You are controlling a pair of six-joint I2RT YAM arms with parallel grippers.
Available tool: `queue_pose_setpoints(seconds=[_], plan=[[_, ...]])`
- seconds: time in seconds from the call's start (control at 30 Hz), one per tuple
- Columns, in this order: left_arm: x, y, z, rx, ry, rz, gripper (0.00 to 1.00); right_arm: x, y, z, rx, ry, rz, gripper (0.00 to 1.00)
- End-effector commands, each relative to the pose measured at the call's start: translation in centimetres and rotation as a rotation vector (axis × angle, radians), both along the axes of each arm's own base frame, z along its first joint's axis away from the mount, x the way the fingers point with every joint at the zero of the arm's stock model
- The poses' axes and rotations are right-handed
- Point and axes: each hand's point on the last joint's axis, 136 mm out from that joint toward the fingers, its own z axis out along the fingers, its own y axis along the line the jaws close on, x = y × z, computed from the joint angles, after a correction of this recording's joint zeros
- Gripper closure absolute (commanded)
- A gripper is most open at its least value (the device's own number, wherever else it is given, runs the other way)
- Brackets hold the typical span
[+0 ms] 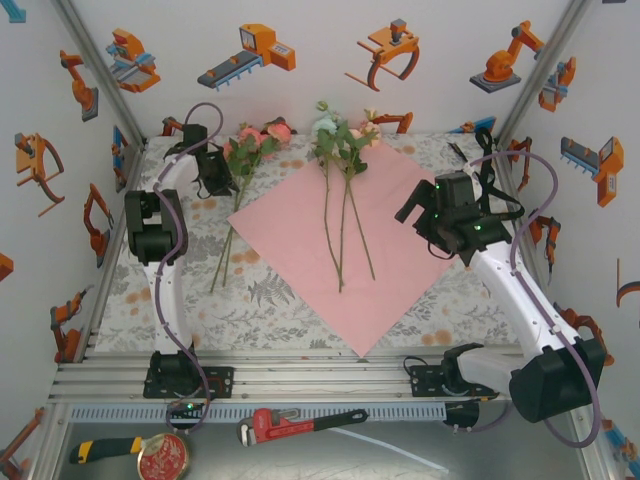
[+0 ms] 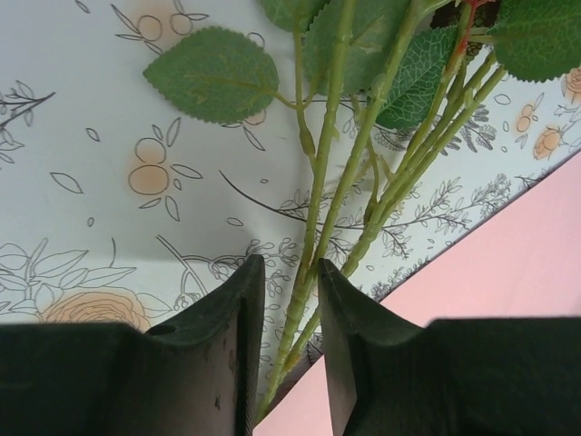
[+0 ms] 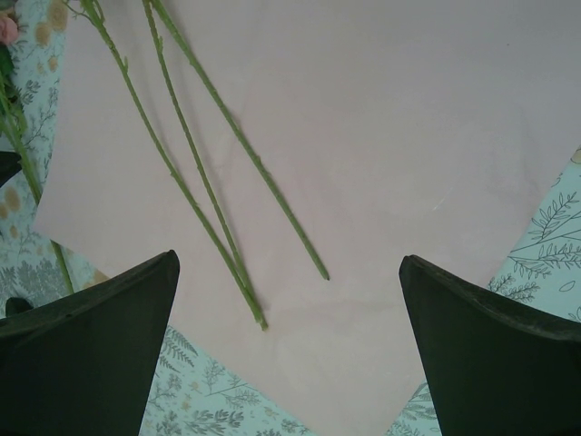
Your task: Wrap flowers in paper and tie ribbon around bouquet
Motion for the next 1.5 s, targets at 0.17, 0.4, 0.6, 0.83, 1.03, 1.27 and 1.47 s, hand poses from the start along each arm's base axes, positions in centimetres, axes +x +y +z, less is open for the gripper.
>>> queue_pose_setpoints(seconds=[0.17,0.4,0.6,0.83,1.03,1.27,1.47], plan=[[-1.2,-2.6,-1.0,-0.022,0.014,-0.124,0.61,0.0,0.0,-0.2,-0.009,0.009,-0.004,0.02],[-1.6,-2.3,-2.0,0.069,0.048,-0.126,0.60,0.2,0.2,0.0,-0.003,0.007,-0.001,0.02],[-1.7,-3.9,-2.4,0.187,0.045,-0.186,0.46,0.1,0.2,-0.1,-0.002,0.010,0.003,0.02],[-1.8,-3.7,-3.4,0.247,0.077,-0.177,0.63,-0.1,0.1,-0.1,-0.003,0.007,0.001,0.02],[-1.5,-3.7,-2.5,0.240,0.067,-0.179,0.90,-0.4,-0.1,0.1,-0.002,-0.001,-0.011,0.02],[0.5,-1.8,5.4,0.213,-0.070,-0.113,1.00,0.9,3.7,3.1,0.124,-0.114,0.166,0.02],[0.9,-0.3,15.0,0.193,-0.256,-0.093,1.00,1.6,8.6,7.3,0.290,-0.319,0.419,0.02]])
